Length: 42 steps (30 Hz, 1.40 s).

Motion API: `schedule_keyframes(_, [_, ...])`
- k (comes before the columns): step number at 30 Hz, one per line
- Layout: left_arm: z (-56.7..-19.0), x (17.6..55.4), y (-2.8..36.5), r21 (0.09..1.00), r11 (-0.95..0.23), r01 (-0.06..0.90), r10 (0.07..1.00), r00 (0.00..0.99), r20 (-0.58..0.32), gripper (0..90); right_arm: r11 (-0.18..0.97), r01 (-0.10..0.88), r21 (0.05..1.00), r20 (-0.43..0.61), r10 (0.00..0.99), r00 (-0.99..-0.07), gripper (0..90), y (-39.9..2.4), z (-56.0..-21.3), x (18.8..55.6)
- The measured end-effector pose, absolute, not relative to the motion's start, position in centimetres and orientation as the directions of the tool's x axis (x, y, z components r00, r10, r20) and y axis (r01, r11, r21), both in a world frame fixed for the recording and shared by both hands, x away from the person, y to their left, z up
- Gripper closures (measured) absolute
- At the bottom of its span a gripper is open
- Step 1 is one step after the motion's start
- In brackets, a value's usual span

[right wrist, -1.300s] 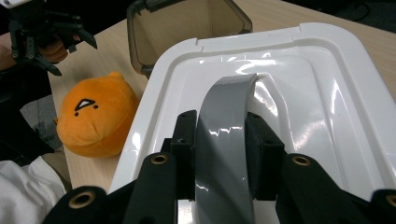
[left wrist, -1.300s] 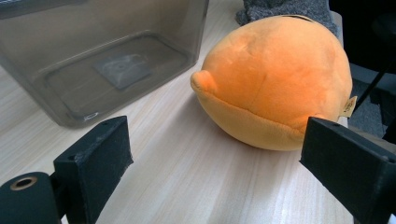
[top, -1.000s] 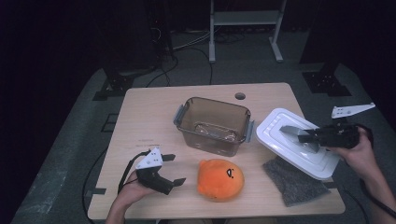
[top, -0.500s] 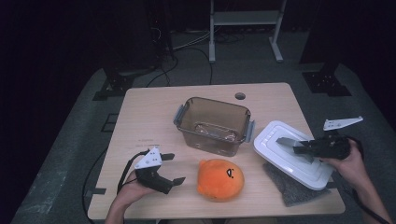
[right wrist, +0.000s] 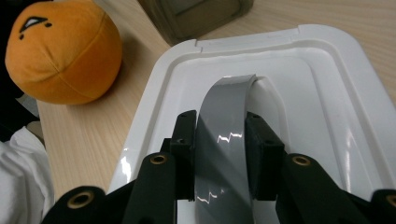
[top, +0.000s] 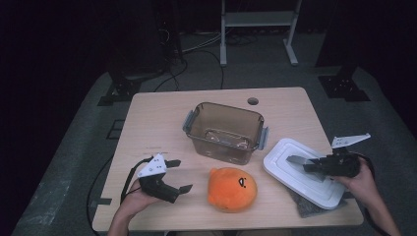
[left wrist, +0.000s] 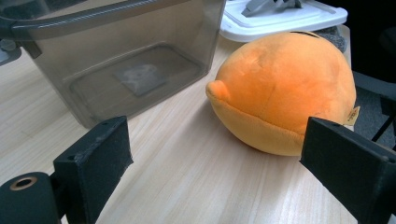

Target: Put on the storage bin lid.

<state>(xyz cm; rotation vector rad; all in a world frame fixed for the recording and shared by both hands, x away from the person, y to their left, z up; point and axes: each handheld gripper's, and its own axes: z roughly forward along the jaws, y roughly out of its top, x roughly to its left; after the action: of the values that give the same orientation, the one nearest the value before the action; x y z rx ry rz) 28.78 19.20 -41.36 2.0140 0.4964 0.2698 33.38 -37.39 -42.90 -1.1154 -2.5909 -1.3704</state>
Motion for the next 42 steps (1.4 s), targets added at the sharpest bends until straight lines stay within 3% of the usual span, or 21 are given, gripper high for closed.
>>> schedule_keyframes(17, [-42.2, 27.9, 21.3, 0.869, -0.414, 0.272, 0.508, 0.861, -0.028, 7.8, 0.339, 0.598, 0.726, 0.333, 0.588, -0.737, 65.9, -37.5, -44.5, 32.5])
schedule_keyframes(34, [-42.7, 27.7, 21.7, 0.873, -0.398, 0.282, 0.531, 0.847, -0.032, 7.8, 0.314, 0.58, 0.752, 0.293, 0.629, -0.72, 43.0, -37.9, -42.6, 32.8])
schedule_keyframes(42, [-42.7, 27.7, 21.9, 0.876, -0.389, 0.284, 0.541, 0.84, -0.032, 7.8, 0.317, 0.53, 0.787, 0.272, 0.592, -0.759, 38.1, -36.3, -40.5, 32.3])
